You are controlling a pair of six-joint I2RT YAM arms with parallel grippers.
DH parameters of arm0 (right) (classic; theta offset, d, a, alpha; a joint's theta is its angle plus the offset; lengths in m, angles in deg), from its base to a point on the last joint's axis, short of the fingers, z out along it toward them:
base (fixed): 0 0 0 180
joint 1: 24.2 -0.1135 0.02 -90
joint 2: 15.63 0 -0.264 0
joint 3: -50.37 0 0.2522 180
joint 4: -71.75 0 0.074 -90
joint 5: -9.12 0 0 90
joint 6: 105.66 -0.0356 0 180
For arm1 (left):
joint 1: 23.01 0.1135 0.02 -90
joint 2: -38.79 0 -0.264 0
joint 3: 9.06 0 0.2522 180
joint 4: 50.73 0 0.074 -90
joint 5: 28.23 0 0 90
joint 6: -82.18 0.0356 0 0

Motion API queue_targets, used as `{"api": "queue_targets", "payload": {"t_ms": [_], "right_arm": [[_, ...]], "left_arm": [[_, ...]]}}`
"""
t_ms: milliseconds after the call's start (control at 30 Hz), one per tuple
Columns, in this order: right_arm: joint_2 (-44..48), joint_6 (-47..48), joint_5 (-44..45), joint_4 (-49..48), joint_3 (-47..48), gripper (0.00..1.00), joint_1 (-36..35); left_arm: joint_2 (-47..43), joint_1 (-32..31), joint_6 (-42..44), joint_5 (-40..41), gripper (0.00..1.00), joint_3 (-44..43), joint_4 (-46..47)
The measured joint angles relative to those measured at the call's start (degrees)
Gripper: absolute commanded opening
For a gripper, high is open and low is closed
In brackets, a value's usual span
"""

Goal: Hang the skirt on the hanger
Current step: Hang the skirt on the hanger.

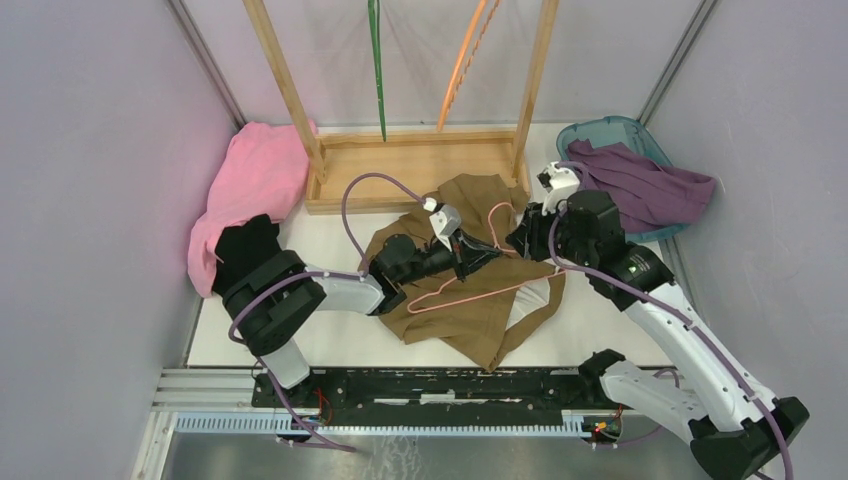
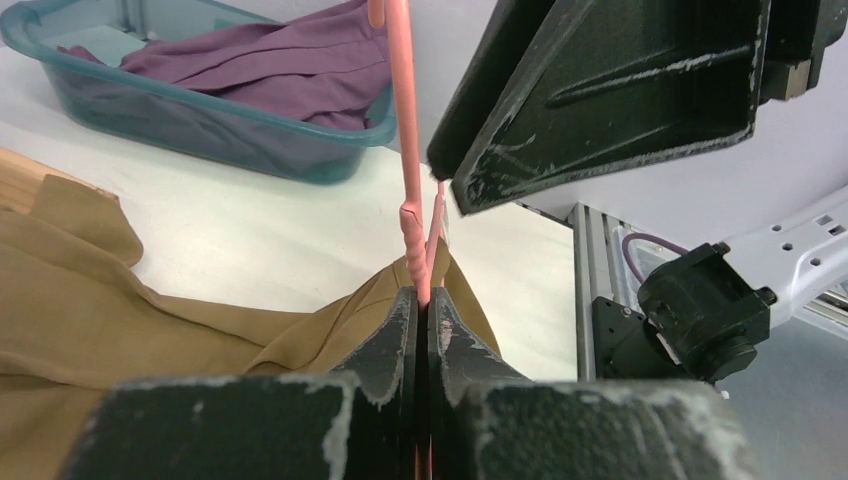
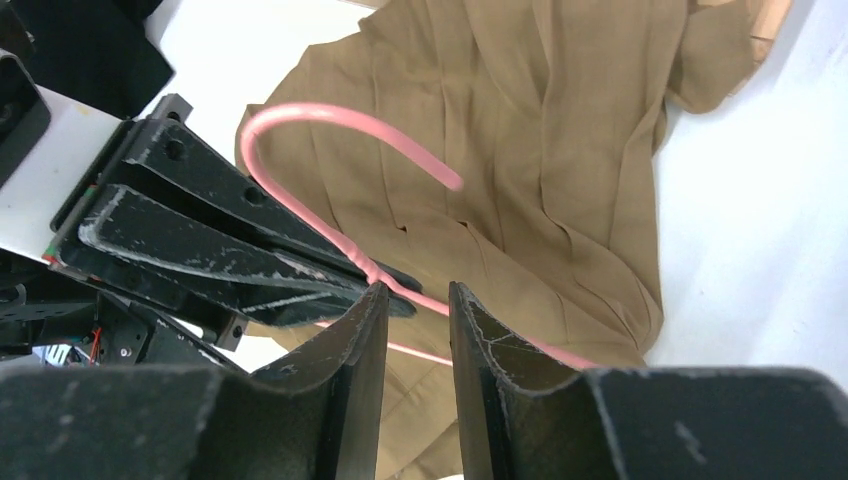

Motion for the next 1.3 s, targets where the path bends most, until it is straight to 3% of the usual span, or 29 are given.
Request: {"api": "queue_targets", "payload": {"t_ms": [800, 900, 1100, 1300], "right_arm": [[-4.7, 1.44, 10.03, -2.95, -0.15, 0.35, -9.38], [-5.55, 1.49, 11.93, -2.69, -0.33, 0.3, -10.14], [-5.53, 1.95, 13.86, -2.97, -2.01, 0.02, -11.67], [-5.25, 2.82, 15.8, -2.19, -2.05, 0.01, -12.28]], "left_arm": [[-0.59, -2.25, 2.23, 0.33, 0.04, -2.64, -6.03], [-0.59, -2.27, 2.32, 0.42, 0.04, -2.64, -7.06], [-0.59, -2.47, 2.32, 0.44, 0.06, -2.64, -9.55], [-1.75, -2.54, 2.54, 0.59, 0.26, -2.69, -11.43]]}}
